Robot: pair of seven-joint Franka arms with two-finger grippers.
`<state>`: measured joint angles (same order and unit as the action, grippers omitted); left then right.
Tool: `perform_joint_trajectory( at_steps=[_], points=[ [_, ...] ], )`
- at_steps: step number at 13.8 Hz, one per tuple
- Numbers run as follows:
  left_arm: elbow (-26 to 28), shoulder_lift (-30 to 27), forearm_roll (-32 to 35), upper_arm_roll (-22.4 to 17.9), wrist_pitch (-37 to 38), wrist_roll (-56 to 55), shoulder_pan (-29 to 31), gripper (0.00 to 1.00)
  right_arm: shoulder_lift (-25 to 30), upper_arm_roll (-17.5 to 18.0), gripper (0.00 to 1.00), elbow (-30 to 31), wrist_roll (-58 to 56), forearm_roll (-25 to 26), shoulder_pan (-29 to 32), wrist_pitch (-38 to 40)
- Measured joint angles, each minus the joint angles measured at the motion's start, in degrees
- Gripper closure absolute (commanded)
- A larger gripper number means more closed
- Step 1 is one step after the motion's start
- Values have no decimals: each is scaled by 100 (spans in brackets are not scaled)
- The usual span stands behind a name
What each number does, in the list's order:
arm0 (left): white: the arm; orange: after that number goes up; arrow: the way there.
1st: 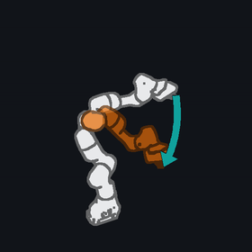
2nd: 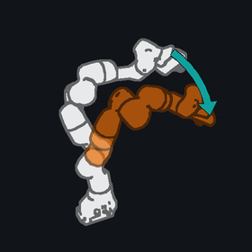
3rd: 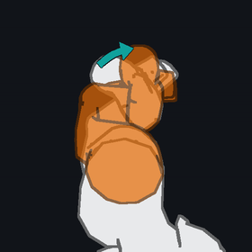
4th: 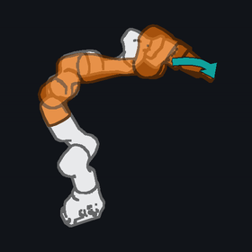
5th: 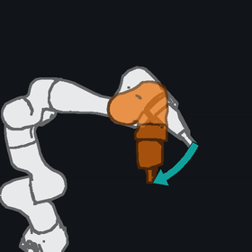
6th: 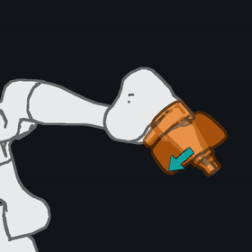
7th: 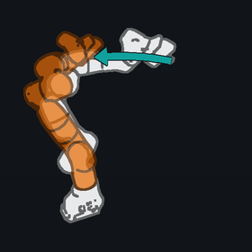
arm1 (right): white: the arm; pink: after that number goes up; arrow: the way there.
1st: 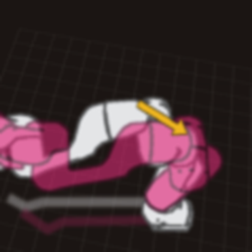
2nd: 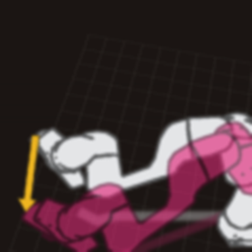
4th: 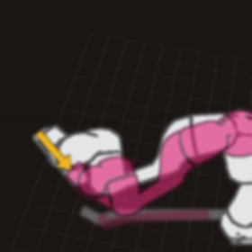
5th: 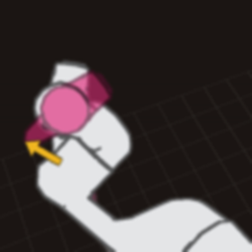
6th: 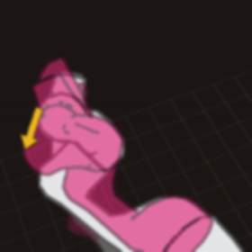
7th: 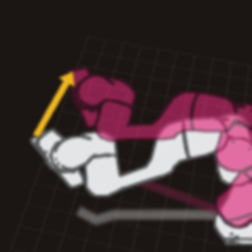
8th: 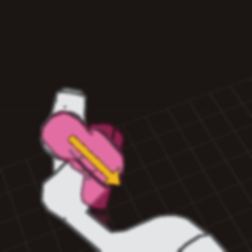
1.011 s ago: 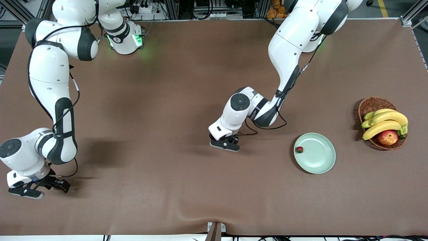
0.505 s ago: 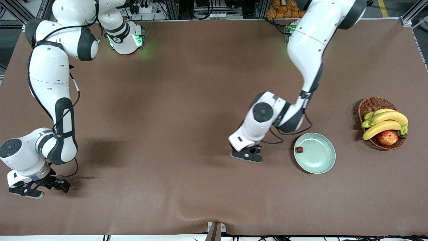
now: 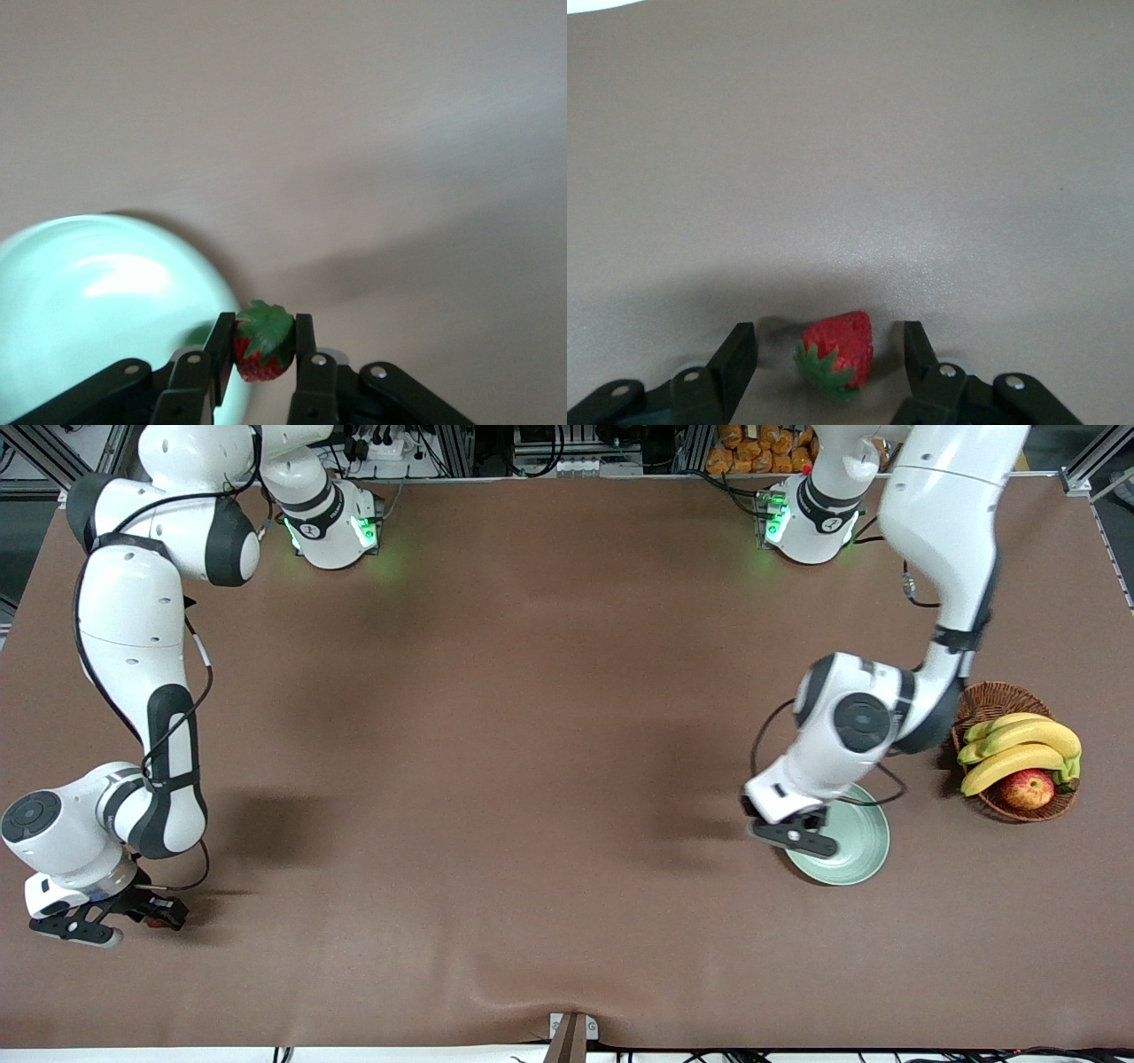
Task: Collect all strawberries into plate
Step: 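Put the left gripper's strawberry on the plate while the right gripper lifts another, then set the last strawberry mid-table with the right gripper while the left gripper returns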
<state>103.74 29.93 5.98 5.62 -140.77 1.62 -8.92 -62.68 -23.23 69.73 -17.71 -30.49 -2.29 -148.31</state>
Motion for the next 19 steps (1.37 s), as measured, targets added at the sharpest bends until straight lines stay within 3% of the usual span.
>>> perform_joint_trajectory(
  at_steps=[1,3,6,8,9,10,11,19],
  points=[
    [41,0,0,2,0,321,262,100,2,0,70,0,0,0,0,2],
    [162,30,0,9,2,740,645,100,26,3,88,0,0,-3,0,9],
    [217,195,0,20,-13,945,769,87,45,2,90,1,0,-3,-1,13],
    [201,305,0,44,-76,945,741,73,115,11,90,0,0,-3,-26,146],
    [180,368,0,53,-112,945,740,60,183,20,90,-2,14,-4,-64,321],
    [157,437,0,53,-154,949,748,36,272,34,90,-3,68,-7,-120,559],
    [133,501,0,52,-200,960,767,0,377,44,90,-3,198,-8,-197,824],
    [-58,451,0,171,-259,1053,778,0,1032,111,91,-1,2958,-21,-1542,2250]
  ],
)
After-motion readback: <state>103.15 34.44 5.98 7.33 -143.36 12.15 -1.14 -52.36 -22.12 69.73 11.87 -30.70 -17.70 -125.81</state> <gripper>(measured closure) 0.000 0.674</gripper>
